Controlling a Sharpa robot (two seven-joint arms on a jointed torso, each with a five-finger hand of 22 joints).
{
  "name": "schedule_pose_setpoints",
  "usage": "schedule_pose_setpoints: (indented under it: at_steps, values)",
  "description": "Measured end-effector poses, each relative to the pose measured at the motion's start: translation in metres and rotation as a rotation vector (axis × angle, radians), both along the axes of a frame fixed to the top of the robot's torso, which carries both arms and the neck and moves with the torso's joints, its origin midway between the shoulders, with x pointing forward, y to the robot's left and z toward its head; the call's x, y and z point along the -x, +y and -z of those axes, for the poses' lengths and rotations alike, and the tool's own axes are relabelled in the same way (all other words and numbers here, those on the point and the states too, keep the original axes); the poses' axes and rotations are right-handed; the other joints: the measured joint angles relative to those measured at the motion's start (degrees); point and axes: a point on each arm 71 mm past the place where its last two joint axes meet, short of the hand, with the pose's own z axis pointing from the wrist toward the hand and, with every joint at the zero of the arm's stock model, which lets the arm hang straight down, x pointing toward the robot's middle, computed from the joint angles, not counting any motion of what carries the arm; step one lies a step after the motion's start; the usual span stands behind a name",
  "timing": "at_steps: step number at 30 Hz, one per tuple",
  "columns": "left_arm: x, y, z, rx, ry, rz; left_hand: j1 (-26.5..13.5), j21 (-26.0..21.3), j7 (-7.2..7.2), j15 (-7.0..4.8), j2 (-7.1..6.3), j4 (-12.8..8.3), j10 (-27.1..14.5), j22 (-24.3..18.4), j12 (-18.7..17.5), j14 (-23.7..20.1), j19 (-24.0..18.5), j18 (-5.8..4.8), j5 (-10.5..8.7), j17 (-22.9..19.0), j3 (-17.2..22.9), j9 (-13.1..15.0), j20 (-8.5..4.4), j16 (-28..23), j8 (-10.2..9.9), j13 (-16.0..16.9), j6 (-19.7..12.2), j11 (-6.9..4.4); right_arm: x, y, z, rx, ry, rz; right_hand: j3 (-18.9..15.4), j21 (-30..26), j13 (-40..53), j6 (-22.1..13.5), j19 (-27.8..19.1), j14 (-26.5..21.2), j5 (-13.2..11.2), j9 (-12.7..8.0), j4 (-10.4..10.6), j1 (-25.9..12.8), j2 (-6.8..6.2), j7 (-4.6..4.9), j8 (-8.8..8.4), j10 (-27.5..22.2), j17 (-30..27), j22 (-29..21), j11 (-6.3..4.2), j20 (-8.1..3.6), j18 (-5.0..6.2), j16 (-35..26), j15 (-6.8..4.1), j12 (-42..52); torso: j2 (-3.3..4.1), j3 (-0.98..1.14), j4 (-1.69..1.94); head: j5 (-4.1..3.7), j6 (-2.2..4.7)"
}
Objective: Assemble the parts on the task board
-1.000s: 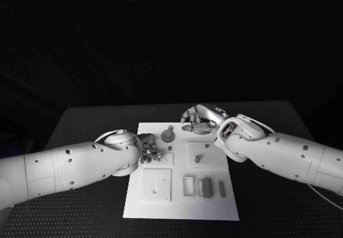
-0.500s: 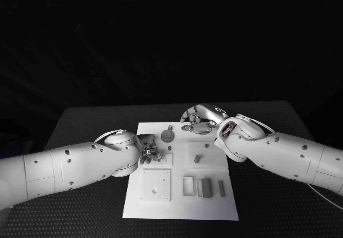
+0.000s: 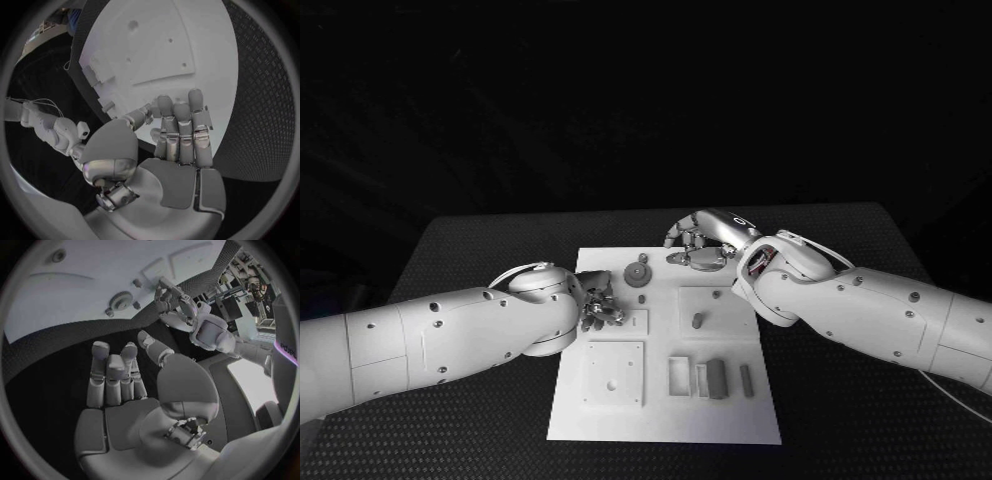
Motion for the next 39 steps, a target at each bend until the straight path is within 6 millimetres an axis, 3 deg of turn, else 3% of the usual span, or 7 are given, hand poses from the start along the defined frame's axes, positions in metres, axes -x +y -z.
schedule_pose_setpoints:
  at_steps: [4, 9, 39]
  values:
    - [0.0002, 0.0006, 0.0, 0.008, 0.006, -0.004, 0.85, -0.11, -0.01, 0.2, 1.4, -2.49, -0.2, 0.25, 0.27, -0.2, 0.0, 0.0, 0.47, -0.53, 0.25, -0.02, 0.0, 0.35, -0.43, -0.26, 0.01, 0.2, -0.0001, -0.0002, 0.0002, 0.0, 0.001, 0.001, 0.15, 0.0, 0.0, 0.04, 0.0, 0.0, 0.0, 0.0, 0.15, 0.0, 0.0, -0.04, 0.0, 0.0, 0.05, 0.0, 0.0, 0.0, 0.0, 0.0, 0.0, 0.0, 0.01, 0.01, -0.01, 0.01, -0.03]
    - [0.0011, 0.0006, 0.0004, 0.023, 0.017, -0.008, 1.09, -0.52, -0.01, 0.4, 3.13, -3.47, -0.41, 0.56, 0.66, -0.63, -0.01, 0.0, -0.22, -1.13, -0.17, -0.02, 0.01, 0.79, -0.77, -0.58, 0.01, 0.41, -0.0003, -0.0004, 0.0003, 0.0, 0.002, 0.001, 0.15, 0.0, 0.0, 0.06, 0.0, -0.01, 0.0, 0.05, 0.15, 0.0, 0.0, -0.06, 0.0, 0.0, 0.05, 0.0, 0.0, 0.0, 0.0, 0.0, 0.0, 0.0, 0.01, 0.0, 0.02, -0.03, -0.12]
    - [0.001, 0.0003, 0.0015, 0.046, 0.015, -0.035, 1.23, -0.51, 0.0, 0.32, 3.28, -3.88, -0.51, 1.37, 1.33, -0.7, 0.18, 0.0, -0.54, -1.66, -0.55, -0.03, 0.21, 1.93, -0.66, -0.63, 0.0, 0.51, -0.0006, -0.0011, 0.0021, 0.005, 0.011, 0.001, 0.15, 0.0, 0.0, 0.02, 0.0, 0.17, 0.0, 0.1, 0.15, 0.0, 0.0, -0.02, 0.0, -0.11, 0.09, 0.04, -0.12, 0.0, 0.01, 0.0, -0.02, 0.0, 0.0, 0.07, -0.01, -0.23, 0.02]
